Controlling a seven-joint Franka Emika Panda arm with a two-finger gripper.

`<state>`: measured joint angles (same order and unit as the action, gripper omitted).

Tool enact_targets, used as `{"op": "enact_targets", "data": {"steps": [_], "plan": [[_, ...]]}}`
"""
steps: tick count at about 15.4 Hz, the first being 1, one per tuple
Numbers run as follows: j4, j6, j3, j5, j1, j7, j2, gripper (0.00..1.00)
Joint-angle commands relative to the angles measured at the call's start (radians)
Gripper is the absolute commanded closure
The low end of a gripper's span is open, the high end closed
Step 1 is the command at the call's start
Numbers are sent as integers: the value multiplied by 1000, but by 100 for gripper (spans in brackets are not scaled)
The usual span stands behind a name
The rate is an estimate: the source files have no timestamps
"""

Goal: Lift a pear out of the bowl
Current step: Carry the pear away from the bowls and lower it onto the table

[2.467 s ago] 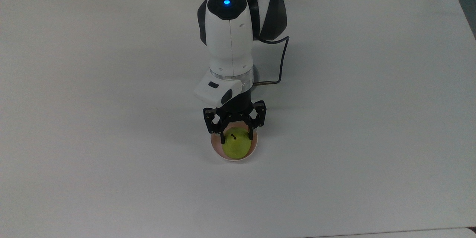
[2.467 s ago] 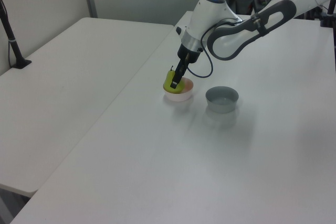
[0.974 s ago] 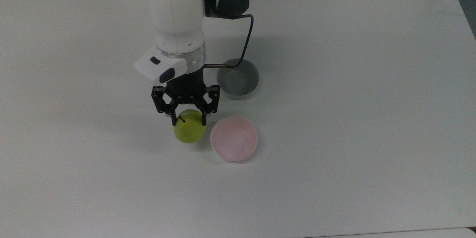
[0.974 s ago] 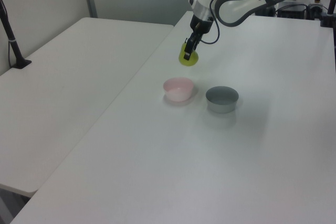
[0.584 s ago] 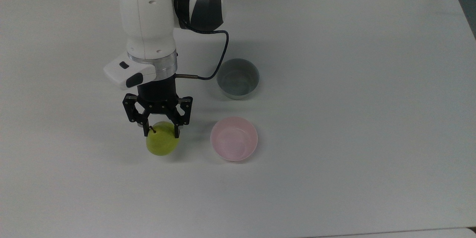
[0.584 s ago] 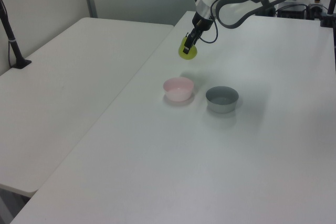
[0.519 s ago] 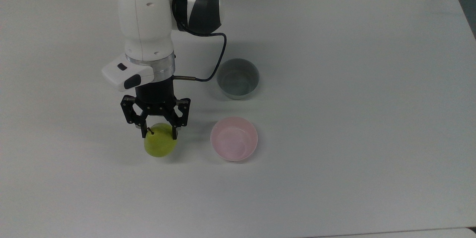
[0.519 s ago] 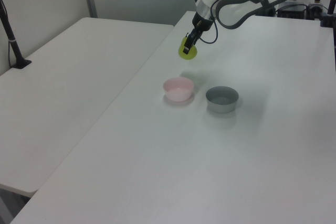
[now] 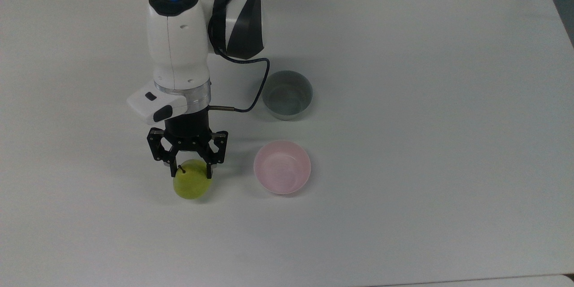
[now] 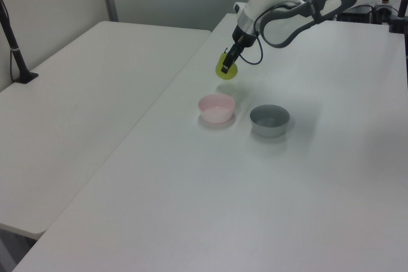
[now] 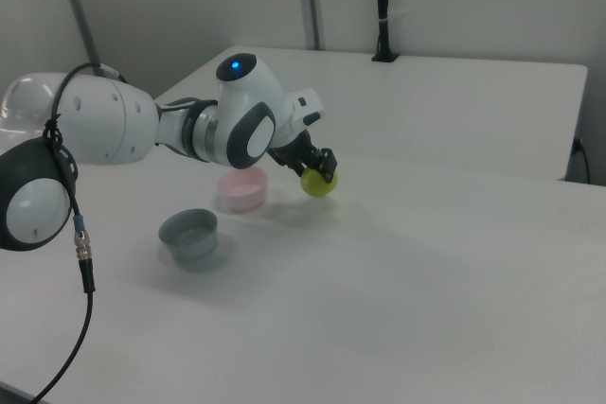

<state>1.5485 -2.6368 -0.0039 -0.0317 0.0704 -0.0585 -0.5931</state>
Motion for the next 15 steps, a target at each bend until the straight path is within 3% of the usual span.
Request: {"op": "enact_targets", "data": {"steps": [1, 3, 7, 9, 11, 15], "plan": [[-8, -52, -1, -22, 0, -12, -34, 48], [-7, -54, -1, -31, 0, -12, -36, 46], [-7, -54, -1, -31, 0, -12, -36, 33], [-7, -54, -1, -31, 0, -12, -36, 15], [-5, -54, -1, -33, 0, -12, -36, 6], [-7, -54, -1, -33, 0, -12, -34, 5]]}}
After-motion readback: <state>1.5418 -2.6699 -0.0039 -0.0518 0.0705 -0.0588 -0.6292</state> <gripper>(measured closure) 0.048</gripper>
